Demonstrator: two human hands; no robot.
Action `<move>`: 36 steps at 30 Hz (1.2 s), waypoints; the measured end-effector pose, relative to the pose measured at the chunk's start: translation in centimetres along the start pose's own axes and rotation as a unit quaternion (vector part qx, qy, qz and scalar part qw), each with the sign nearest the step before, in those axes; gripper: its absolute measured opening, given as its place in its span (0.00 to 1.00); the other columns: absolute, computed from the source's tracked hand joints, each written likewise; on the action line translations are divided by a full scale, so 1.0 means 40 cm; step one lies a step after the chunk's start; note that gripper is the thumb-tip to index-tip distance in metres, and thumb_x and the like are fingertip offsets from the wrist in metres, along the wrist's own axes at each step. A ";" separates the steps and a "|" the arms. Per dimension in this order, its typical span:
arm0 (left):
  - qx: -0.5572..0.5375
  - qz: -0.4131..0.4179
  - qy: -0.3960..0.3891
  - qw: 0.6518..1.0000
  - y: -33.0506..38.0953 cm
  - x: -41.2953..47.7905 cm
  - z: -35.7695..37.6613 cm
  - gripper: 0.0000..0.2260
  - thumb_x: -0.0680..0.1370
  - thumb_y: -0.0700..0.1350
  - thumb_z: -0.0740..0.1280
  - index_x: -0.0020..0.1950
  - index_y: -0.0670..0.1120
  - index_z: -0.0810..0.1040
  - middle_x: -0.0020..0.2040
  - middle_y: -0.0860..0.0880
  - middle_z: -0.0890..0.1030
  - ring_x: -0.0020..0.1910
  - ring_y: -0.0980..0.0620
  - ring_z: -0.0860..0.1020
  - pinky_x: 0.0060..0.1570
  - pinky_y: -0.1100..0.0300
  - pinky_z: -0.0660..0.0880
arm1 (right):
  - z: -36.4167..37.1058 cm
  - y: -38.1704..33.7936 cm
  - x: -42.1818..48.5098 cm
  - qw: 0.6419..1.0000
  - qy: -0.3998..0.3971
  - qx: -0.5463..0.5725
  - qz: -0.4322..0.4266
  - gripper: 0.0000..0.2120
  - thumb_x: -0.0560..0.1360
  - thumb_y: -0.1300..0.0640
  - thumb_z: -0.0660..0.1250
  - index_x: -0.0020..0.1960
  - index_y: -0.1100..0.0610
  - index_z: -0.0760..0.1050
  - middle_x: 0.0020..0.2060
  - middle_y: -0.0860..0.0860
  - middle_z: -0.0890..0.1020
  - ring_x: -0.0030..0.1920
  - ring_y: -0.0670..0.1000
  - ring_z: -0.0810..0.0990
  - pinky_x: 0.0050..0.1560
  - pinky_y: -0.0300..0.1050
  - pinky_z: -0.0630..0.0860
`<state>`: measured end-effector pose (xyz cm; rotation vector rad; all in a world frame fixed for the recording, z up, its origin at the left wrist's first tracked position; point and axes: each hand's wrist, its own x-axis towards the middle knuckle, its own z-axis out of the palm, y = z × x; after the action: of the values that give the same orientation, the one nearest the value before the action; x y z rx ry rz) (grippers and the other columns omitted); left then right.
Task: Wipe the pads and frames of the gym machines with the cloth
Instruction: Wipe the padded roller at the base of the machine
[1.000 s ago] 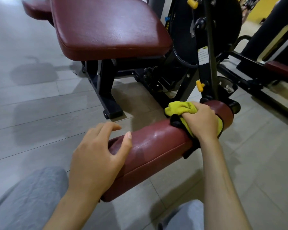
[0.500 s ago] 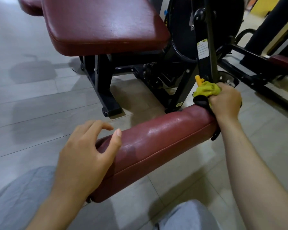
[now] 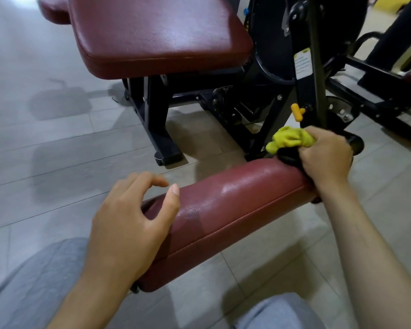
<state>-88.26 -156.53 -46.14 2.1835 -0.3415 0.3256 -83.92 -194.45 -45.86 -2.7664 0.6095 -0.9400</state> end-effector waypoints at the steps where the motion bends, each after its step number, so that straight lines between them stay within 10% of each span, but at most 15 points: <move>1: -0.003 -0.002 0.001 1.000 -0.002 0.000 0.001 0.13 0.78 0.65 0.59 0.49 0.60 0.77 0.49 0.67 0.77 0.52 0.65 0.75 0.48 0.61 0.73 | 0.003 0.013 0.031 1.000 0.008 -0.022 0.019 0.07 0.71 0.58 0.65 0.46 0.56 0.80 0.37 0.58 0.81 0.46 0.67 0.80 0.42 0.52 0.73; 7: -0.027 -0.018 0.009 0.999 -0.007 0.003 0.001 0.13 0.77 0.65 0.59 0.49 0.60 0.78 0.49 0.66 0.80 0.52 0.64 0.77 0.47 0.65 0.70 | -0.008 -0.004 0.091 0.991 -0.034 -0.023 0.128 0.08 0.74 0.53 0.64 0.43 0.54 0.79 0.38 0.57 0.81 0.41 0.62 0.75 0.43 0.49 0.70; 19: -0.065 -0.022 0.009 0.998 -0.009 0.001 -0.004 0.13 0.78 0.64 0.59 0.51 0.58 0.78 0.48 0.62 0.80 0.51 0.59 0.79 0.50 0.51 0.80 | -0.090 -0.304 -0.053 0.952 -0.306 0.009 0.001 0.07 0.69 0.50 0.66 0.43 0.50 0.81 0.36 0.48 0.83 0.45 0.57 0.80 0.44 0.50 0.73; 27: -0.103 -0.023 0.086 0.991 -0.012 -0.003 -0.004 0.09 0.81 0.56 0.59 0.53 0.53 0.73 0.51 0.56 0.73 0.51 0.54 0.74 0.47 0.56 0.73 | -0.123 -0.605 -0.357 0.968 -0.199 0.067 -0.139 0.11 0.78 0.42 0.57 0.48 0.46 0.75 0.42 0.47 0.81 0.42 0.53 0.79 0.39 0.49 0.69; 36: -0.088 -0.005 0.073 0.993 -0.019 -0.001 -0.005 0.08 0.83 0.54 0.58 0.56 0.53 0.74 0.54 0.58 0.74 0.56 0.56 0.71 0.54 0.67 0.65 | -0.081 -0.514 -0.181 0.958 -0.287 -0.009 -0.022 0.09 0.74 0.45 0.66 0.43 0.50 0.78 0.42 0.54 0.81 0.51 0.64 0.79 0.43 0.51 0.70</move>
<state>-88.05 -155.92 -46.61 1.9747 -0.2676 0.4312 -84.40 -172.81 -41.68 -2.8669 0.4541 -0.1041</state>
